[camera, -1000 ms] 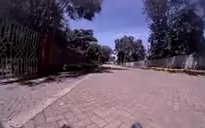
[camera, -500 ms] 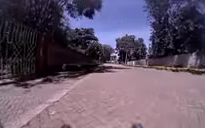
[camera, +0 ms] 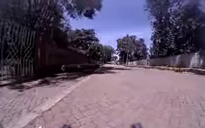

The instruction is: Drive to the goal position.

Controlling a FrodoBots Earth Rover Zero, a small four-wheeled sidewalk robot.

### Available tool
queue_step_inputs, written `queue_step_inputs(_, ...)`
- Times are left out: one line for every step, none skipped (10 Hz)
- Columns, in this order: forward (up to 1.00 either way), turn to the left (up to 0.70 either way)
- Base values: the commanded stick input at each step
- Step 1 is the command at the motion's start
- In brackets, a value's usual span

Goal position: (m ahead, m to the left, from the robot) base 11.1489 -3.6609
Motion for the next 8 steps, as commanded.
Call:
queue_step_inputs(0.7,0.0)
queue_step_inputs(0.7,0.0)
queue_step_inputs(0.7,0.0)
queue_step_inputs(0.7,0.0)
queue_step_inputs(0.7,-0.16)
queue_step_inputs(0.7,-0.32)
queue_step_inputs(0.7,-0.35)
queue_step_inputs(0.7,-0.35)
